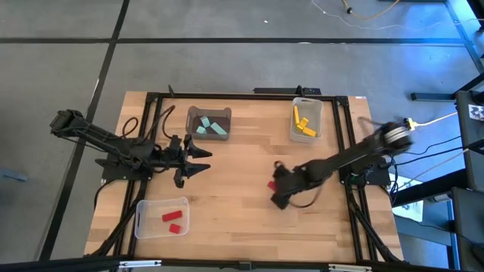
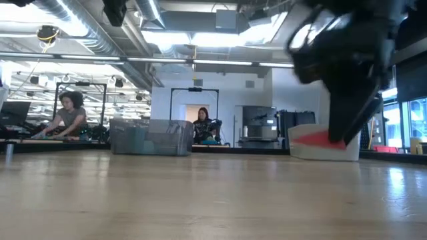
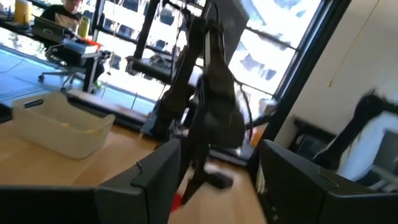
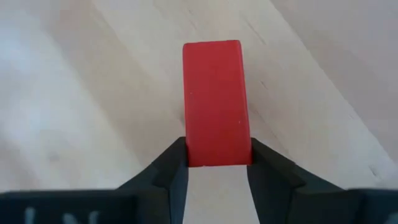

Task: Sort & place blocks by color
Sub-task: Put the red block into the white transparent bin

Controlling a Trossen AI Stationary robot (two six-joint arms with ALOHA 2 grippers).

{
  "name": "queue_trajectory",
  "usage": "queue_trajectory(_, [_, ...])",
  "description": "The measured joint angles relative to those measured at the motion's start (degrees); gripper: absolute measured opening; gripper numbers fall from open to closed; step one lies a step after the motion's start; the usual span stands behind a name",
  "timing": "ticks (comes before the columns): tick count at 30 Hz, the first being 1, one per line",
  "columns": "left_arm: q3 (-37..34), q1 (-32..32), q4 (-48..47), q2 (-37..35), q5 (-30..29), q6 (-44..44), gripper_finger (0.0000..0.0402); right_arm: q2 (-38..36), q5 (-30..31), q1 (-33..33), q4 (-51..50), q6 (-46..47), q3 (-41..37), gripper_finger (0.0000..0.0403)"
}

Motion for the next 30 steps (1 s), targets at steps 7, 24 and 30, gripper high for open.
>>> queue_trajectory(7, [-0.02, 0.00, -6.74, 1.43, -1.36, 6.26, 0.0212, -21.76, 0.00, -2.13, 26.51, -3.20, -19.63, 0.0130])
queue_trajectory(24, [-0.02, 2.84, -7.28, 7.34, -2.28, 7.72, 0.0212, -28.27, -7.85, -10.81, 42.23, -19.47, -18.53, 0.0130])
queue_trajectory(30, [-0.02, 2.86, -7.24, 7.34, -2.27, 7.73, 0.0212, -28.27, -7.91, -11.15, 43.00, -19.27, -18.53, 0.0130])
